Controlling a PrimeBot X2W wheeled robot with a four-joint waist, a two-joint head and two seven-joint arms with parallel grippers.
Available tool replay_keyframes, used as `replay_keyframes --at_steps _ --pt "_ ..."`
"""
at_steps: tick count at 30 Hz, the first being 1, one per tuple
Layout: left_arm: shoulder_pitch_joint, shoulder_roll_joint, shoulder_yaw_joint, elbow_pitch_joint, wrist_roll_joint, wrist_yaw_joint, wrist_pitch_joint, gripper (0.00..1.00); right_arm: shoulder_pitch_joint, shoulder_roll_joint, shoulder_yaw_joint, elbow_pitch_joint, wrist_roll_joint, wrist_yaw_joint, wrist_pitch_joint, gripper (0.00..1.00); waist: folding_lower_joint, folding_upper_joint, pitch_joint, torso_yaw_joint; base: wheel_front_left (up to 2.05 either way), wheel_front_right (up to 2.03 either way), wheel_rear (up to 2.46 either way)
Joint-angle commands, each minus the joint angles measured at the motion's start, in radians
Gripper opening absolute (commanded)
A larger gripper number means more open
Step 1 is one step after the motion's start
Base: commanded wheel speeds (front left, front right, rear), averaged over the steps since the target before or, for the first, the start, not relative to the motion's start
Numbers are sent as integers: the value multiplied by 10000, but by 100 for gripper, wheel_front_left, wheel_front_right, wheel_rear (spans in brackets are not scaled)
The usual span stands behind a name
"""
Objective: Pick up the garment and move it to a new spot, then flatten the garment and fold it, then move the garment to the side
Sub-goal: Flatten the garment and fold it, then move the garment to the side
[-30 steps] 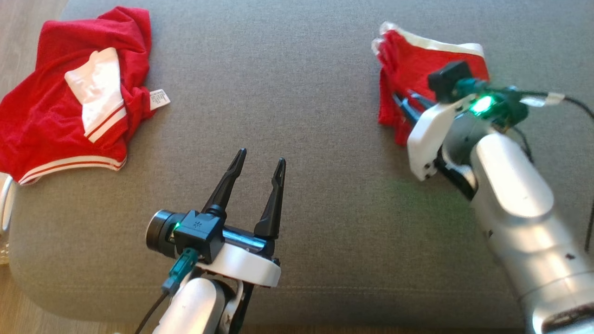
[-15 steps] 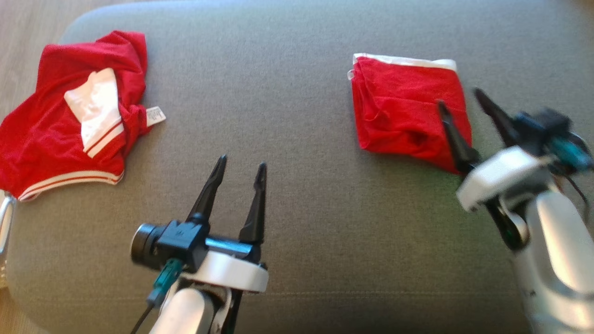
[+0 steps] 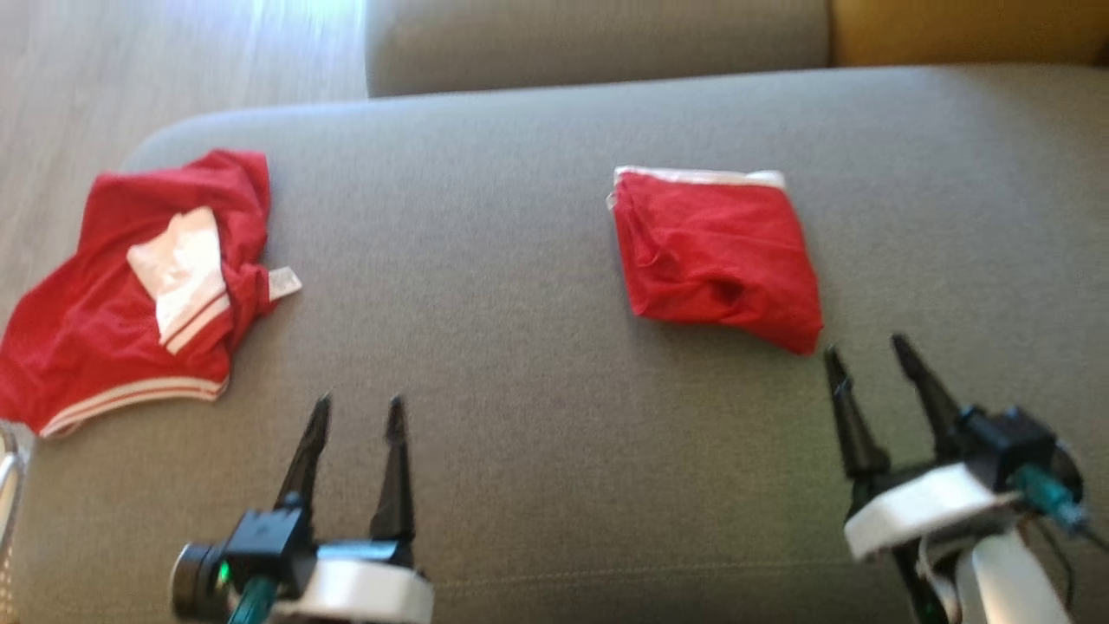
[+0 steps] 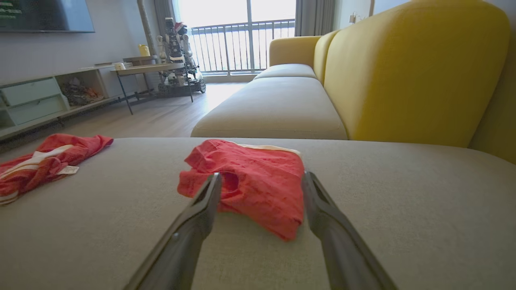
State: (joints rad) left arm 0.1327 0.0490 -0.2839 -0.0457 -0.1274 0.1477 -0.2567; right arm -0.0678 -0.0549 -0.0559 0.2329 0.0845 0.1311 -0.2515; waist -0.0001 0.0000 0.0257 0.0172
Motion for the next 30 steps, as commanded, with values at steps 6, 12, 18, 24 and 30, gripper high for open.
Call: replay_keyframes --at_steps 6,12,18,24,30 --pt "403 24 584 -755 223 48 -51 100 634 44 324 -971 184 -4 -99 100 1 0 -497 -209 0 0 0" --pt "697 19 603 -818 452 8 -51 100 913 45 245 -1258 269 -4 -101 100 1 0 -596 -178 0 0 0" --pt "784 16 608 -748 464 24 -51 100 967 46 207 -1299 272 -4 -102 100 1 0 -607 -122 0 0 0" --pt "776 14 702 -645 380 42 -51 100 950 46 277 -1153 502 -4 -102 100 1 0 -623 -199 0 0 0" --pt "692 14 814 -566 365 80 -51 100 936 46 409 -1033 646 -4 -102 100 1 0 -655 -258 0 0 0"
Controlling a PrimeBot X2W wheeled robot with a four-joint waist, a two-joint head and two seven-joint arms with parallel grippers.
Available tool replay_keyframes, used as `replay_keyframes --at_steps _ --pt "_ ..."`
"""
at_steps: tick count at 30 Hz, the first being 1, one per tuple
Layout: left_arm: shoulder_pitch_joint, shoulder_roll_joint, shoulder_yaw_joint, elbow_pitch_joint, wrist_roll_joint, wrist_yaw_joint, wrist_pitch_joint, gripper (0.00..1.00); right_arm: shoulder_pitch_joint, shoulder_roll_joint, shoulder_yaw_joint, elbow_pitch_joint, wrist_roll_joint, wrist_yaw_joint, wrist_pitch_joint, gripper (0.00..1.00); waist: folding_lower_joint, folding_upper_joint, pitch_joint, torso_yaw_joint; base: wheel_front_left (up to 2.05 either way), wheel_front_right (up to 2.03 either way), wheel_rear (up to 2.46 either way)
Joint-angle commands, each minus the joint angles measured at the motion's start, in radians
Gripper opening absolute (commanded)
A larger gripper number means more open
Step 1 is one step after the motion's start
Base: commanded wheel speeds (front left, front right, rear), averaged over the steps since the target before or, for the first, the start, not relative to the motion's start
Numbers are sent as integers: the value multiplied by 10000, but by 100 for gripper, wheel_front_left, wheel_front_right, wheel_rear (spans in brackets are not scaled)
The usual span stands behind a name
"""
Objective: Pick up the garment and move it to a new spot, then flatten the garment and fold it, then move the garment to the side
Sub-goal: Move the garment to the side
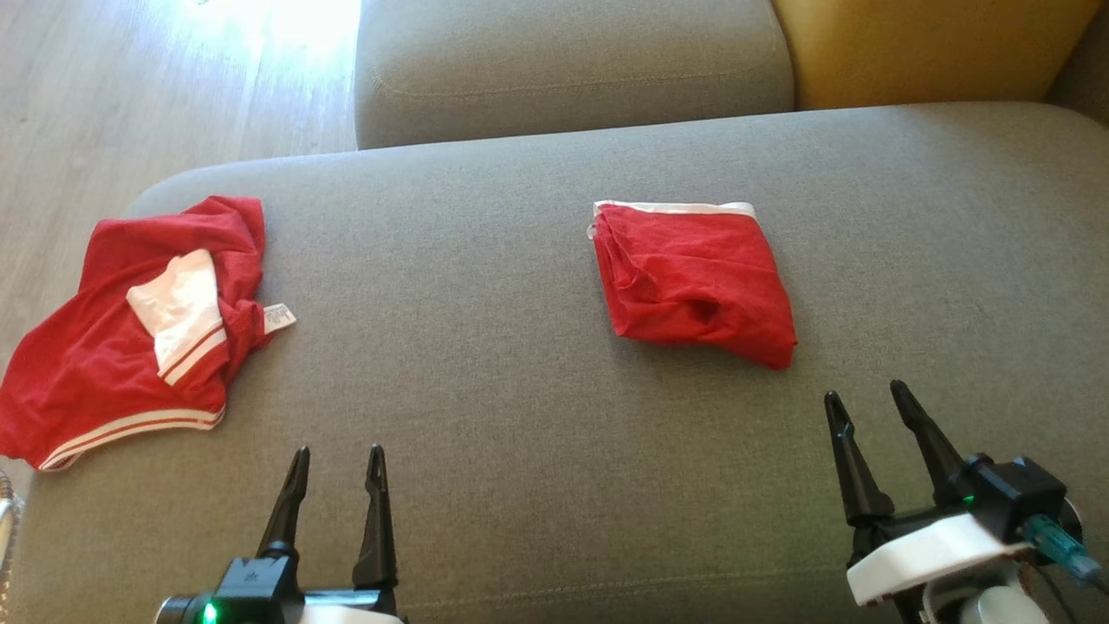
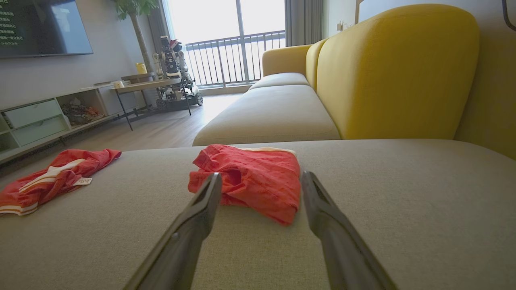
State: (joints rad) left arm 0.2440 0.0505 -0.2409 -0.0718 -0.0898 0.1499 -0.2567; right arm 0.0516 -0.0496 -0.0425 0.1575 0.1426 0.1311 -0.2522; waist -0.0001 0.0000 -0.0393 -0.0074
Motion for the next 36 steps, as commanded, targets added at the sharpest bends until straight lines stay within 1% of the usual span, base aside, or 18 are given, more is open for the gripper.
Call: replay_keyframes --at_steps 1,8,12,15,19,22,24,26,28,32,36 --pt "-422 -2 395 -305 -13 69 -51 100 -260 -7 291 -261 88 -4 -95 100 1 0 -6 -20 0 0 0" --pt "-479 -2 541 -265 -21 46 -51 100 -327 -7 433 64 381 -4 -95 100 1 0 40 -5 0 0 0" --pt "-527 -2 612 -257 -7 30 -51 100 -733 -7 788 820 500 -4 -95 100 1 0 167 -31 0 0 0" --pt "-619 -2 564 -194 22 -31 -51 100 -1499 -7 1054 1690 1307 -4 -95 100 1 0 288 -2 0 0 0" --pt "-759 -2 324 -138 66 -98 -51 100 -2879 -7 1158 3523 2797 -4 -93 100 1 0 424 225 0 0 0" --pt "-879 -3 133 -123 88 -146 -51 100 -4104 -7 839 4796 3509 -4 60 100 1 0 703 476 0 0 0" --pt "-1031 -3 11 -113 104 -185 -51 100 -4929 -7 440 5559 3604 -4 228 100 1 0 953 672 0 0 0" --pt "-1159 -3 -112 -89 113 -215 -51 100 -5660 -48 -11 6312 3825 -4 574 100 1 0 1153 858 0 0 0" --pt "-1286 -3 -209 -59 126 -252 -51 100 -6306 -135 -367 6926 4297 -4 1111 100 1 0 1377 1037 0 0 0" --pt "-1600 -3 -324 -31 108 -269 -51 100 -7329 -583 -1082 8000 5124 -4 2100 100 1 0 1869 1356 0 0 0" --pt "-1914 -3 -469 -8 61 -286 -51 100 -8049 -1152 -1414 9006 5241 -4 2609 100 1 0 2265 1635 0 0 0"
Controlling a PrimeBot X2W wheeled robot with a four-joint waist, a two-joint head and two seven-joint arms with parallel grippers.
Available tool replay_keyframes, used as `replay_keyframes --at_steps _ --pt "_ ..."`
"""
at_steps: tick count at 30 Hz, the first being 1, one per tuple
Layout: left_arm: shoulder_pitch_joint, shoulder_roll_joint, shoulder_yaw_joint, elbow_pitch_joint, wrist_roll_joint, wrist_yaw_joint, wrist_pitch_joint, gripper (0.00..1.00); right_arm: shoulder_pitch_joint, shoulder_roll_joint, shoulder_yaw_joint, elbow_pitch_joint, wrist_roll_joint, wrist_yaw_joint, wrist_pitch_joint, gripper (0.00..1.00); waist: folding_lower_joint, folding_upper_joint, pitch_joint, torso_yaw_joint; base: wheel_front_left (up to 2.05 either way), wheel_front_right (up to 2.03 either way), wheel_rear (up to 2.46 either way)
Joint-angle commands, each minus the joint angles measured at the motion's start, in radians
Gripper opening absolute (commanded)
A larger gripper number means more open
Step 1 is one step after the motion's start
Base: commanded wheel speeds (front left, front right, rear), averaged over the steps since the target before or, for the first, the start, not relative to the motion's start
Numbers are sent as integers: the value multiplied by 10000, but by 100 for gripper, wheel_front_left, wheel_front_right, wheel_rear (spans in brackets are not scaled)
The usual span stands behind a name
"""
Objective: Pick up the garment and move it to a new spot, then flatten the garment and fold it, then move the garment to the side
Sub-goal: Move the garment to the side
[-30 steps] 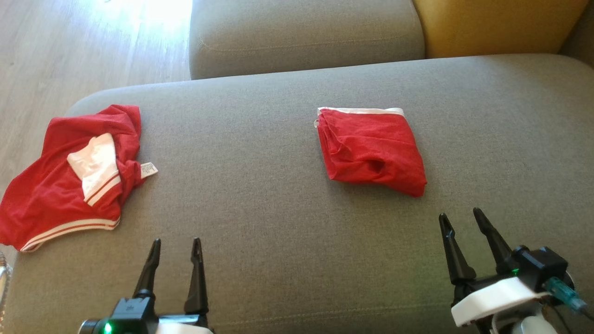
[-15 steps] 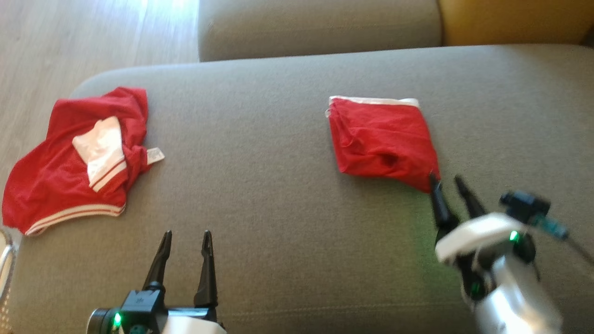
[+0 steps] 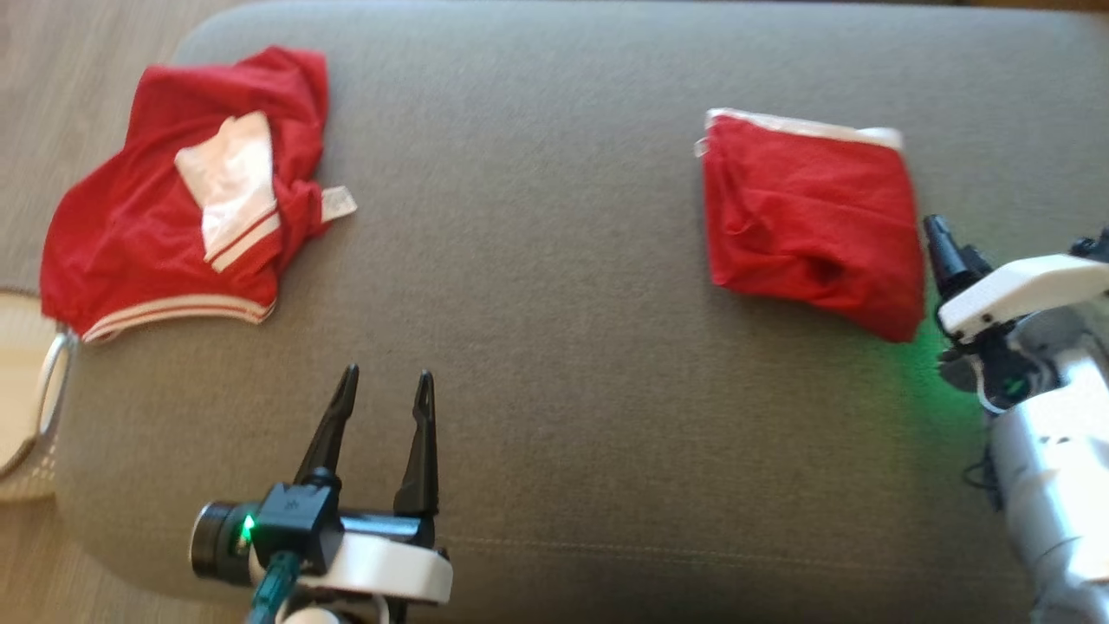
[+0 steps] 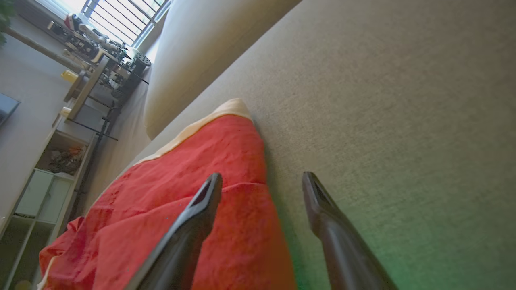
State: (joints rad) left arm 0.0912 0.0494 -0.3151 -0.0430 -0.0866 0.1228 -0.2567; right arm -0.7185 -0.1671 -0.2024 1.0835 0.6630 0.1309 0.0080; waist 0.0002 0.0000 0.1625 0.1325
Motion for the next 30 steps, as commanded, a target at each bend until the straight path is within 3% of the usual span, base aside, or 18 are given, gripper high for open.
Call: replay_keyframes --at_steps 1,4,5,8,9,16,19,30 --pt "-454 9 240 -280 9 -15 -51 100 -487 -77 161 -31 27 -2 135 100 -2 0 327 288 0 0 0" --pt "-674 9 103 -238 -46 20 -51 100 -905 -259 278 480 -14 -2 529 96 -2 0 586 411 0 0 0" --pt "-707 9 69 -219 -50 25 -51 100 -962 -266 306 564 18 -2 629 85 -2 0 610 425 0 0 0" --pt "-788 9 -3 -168 -54 28 -51 100 -1087 -326 443 774 15 -2 803 28 -2 0 677 452 0 0 0" --pt "-814 9 -15 -158 -54 31 -51 100 -1107 -359 521 847 -44 -2 811 0 -2 0 694 453 0 0 0" --pt "-914 9 -9 -153 -50 77 -51 100 -1309 -594 1134 913 -583 -2 469 0 -2 0 749 231 0 0 0" --pt "-918 9 21 -175 -35 85 -51 100 -1391 -1054 1802 636 -1261 -2 55 0 -2 0 811 -39 0 0 0" --pt "-1347 9 184 -185 198 -147 -51 100 -2065 -2702 2470 392 -2953 -2 -918 0 -2 0 1390 -1153 0 0 0"
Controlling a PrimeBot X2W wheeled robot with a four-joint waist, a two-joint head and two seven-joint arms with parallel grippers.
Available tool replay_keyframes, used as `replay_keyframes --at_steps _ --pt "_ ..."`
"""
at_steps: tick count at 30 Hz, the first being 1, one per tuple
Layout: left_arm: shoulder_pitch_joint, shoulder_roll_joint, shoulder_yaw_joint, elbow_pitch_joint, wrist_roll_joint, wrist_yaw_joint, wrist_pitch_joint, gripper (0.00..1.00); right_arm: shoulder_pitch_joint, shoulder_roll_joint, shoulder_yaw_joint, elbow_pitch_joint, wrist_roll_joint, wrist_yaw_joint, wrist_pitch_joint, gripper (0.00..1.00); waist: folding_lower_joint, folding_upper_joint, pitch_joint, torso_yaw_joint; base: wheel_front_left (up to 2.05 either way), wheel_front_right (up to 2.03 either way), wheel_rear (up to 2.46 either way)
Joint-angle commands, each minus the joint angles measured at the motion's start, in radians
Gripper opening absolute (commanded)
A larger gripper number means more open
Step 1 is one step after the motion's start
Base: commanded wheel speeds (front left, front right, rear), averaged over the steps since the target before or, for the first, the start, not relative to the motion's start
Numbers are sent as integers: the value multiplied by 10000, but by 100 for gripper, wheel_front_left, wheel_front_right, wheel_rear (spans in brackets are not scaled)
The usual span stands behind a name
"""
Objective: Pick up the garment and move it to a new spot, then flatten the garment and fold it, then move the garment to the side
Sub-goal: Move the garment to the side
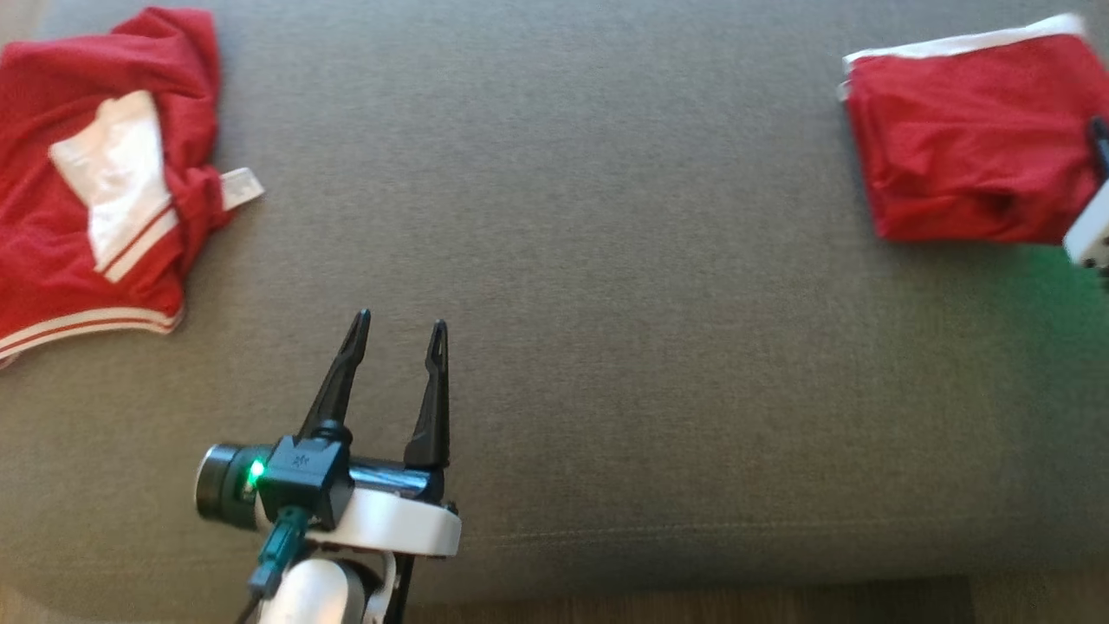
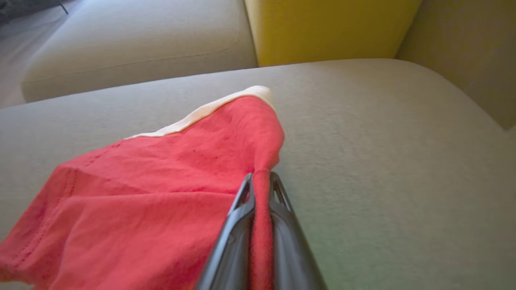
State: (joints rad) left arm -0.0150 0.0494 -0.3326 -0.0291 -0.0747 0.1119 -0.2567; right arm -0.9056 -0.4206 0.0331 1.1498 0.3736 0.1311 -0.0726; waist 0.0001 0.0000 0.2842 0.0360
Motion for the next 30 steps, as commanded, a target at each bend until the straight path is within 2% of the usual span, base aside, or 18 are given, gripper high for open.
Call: replay_keyframes --at_steps 1,15,30 --pt "-342 9 382 -313 116 -82 -51 100 -246 -275 103 -245 -184 -4 -170 0 -1 0 241 -266 0 0 0" --pt "-810 40 592 -297 426 -453 -51 100 -929 -988 -429 103 -1932 -4 -1212 0 -1 0 905 -708 0 0 0" --pt "-1093 33 570 -290 469 -553 -51 100 -1310 -1132 -1258 -144 -3977 -4 -1657 0 -1 0 1275 -689 0 0 0"
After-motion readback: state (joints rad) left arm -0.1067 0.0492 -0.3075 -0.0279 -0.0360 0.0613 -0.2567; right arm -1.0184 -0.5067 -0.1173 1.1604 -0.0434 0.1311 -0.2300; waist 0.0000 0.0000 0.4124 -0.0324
